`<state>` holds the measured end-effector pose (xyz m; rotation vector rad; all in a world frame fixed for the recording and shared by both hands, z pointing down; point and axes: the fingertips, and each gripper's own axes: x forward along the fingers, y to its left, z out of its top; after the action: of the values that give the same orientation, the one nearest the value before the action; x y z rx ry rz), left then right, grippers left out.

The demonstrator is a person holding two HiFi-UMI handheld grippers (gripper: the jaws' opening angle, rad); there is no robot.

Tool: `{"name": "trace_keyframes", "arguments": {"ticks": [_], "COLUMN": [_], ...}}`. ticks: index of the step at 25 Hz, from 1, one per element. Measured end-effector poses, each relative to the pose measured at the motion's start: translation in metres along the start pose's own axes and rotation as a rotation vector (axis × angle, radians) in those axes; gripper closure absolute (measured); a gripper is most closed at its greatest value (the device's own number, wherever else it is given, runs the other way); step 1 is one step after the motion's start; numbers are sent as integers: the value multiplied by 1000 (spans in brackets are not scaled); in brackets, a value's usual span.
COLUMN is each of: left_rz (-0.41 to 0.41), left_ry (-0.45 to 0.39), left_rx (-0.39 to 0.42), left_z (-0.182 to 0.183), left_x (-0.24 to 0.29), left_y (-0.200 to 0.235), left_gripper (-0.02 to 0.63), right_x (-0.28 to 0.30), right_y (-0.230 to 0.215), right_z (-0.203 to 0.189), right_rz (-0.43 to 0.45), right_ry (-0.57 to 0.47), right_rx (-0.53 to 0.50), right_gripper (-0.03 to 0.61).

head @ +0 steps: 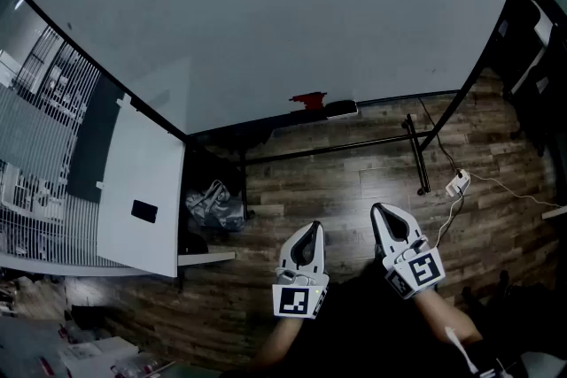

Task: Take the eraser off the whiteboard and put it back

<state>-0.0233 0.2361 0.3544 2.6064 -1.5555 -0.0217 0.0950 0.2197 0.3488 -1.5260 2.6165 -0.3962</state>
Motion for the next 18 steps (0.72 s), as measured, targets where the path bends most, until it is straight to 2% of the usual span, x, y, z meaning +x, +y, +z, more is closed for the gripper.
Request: {"name": "trace_keyframes", "arguments": {"ticks": [5,8,18], "left_rz": [-2,-11,-17], "left_ry": [-1,-17,-2], "left_rx": [0,46,-15], "left_z": [-2,-2,0], "left_x": [2,2,-12], "left_y": [4,5,10], "left_gripper": [606,606,607], "right_x": [3,3,0], "right_y": [-1,0,13], "right_z": [2,2,-11], "right_rz": [3,3,7], "right_ry": [-32,-29,-5], "right_rx": [-20,-25,-12], "right_gripper": [565,565,565]}}
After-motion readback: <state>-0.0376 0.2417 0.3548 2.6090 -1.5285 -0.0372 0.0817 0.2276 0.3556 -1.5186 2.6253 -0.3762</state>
